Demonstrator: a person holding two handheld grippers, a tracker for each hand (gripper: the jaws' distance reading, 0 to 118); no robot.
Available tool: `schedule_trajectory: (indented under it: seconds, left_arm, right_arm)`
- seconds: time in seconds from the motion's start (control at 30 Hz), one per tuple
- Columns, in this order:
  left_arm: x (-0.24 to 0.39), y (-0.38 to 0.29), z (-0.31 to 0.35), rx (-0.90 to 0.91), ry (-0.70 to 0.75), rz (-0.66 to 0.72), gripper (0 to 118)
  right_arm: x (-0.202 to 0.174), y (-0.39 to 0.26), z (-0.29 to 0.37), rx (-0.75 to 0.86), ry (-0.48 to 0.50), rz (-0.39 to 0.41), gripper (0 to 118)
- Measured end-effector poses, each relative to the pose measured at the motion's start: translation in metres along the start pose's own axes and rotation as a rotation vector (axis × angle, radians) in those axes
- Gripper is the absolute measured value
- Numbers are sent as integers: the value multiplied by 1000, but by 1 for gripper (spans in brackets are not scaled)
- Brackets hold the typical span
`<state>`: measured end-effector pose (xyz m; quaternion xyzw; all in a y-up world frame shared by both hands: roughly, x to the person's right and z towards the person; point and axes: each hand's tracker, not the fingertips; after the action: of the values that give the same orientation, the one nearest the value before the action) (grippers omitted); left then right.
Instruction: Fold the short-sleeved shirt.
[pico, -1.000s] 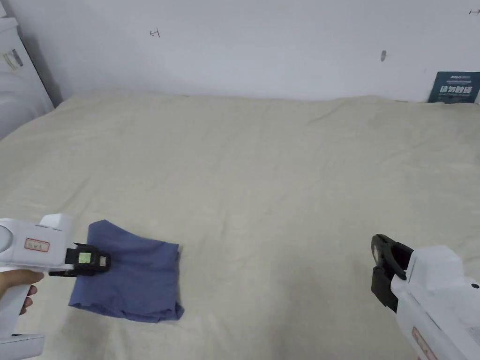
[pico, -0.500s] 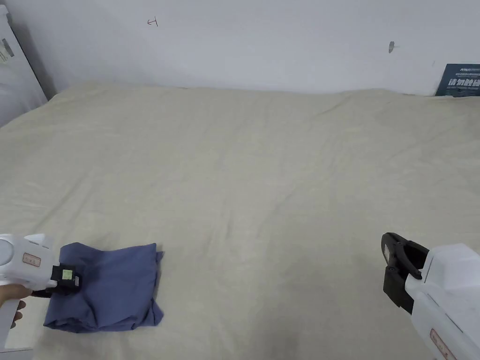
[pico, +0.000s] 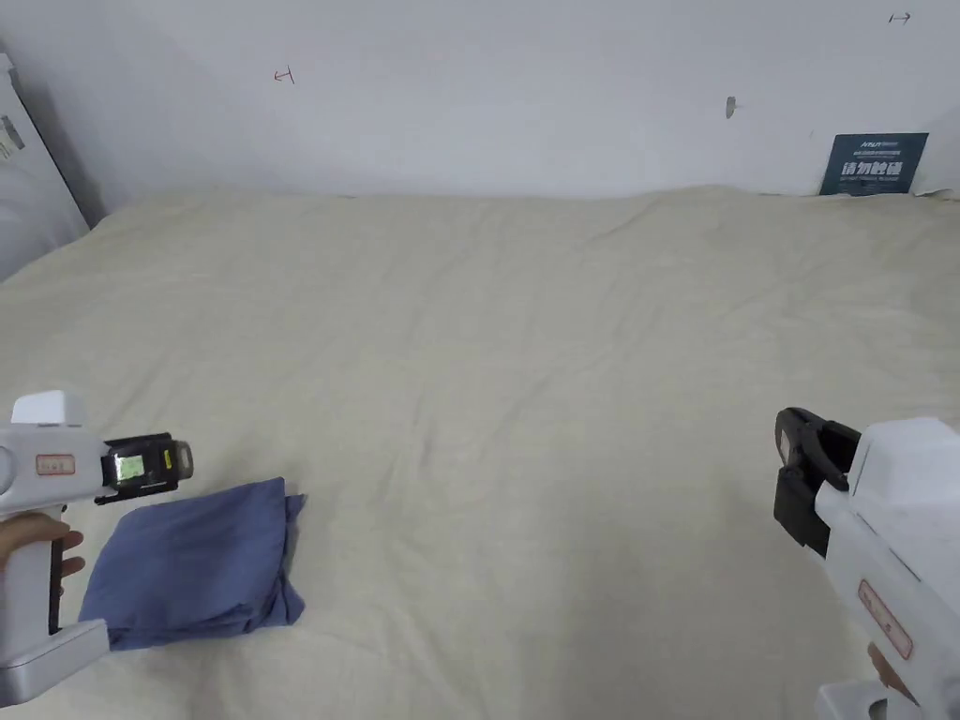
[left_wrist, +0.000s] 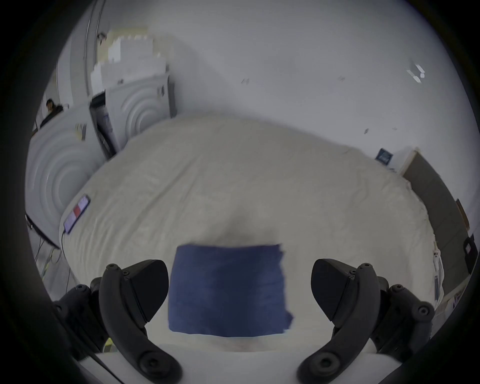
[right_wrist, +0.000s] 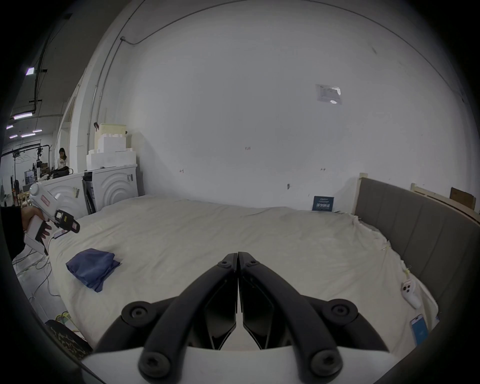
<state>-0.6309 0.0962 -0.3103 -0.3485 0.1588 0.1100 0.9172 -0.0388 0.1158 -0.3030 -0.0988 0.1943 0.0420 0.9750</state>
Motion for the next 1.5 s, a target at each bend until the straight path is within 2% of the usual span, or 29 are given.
schedule_trajectory:
  seconds: [0.1,0.23,0.33,0.67,0.87,1.07,1.2,1.23,1.27,1.5]
  left_arm:
    - [46,7,52,93,-28,-35,112]
    - [99,6,98,281,18,-138,112]
    - [139,-2,129,399,22,-158,112]
    - [238,-48,163,677,-21,-134,112]
    - [277,-81,161,770,-74,-200,109]
    - [297,-109,162,825,-96,-261,82]
    - [299,-115,162,833,-150,-231,11]
    - [298,-117,161,836,-162,-224,3]
    - [299,-118,161,839,-166,-222,0]
    - [304,-121,163,830,-178,-239,0]
  right_arm:
    - [9,14,16,22,-27,-5,0]
    - [26,28,36,56,-75,-3,0]
    - [38,36,51,82,-104,0,0]
    - [67,41,87,151,-174,3,0]
    - [74,35,100,173,-213,9,0]
    - [76,28,108,199,-242,7,0]
    - [74,26,112,213,-252,6,0]
    - [73,26,113,216,-256,8,0]
    - [73,26,113,217,-257,9,0]
    - [71,25,112,211,-266,7,0]
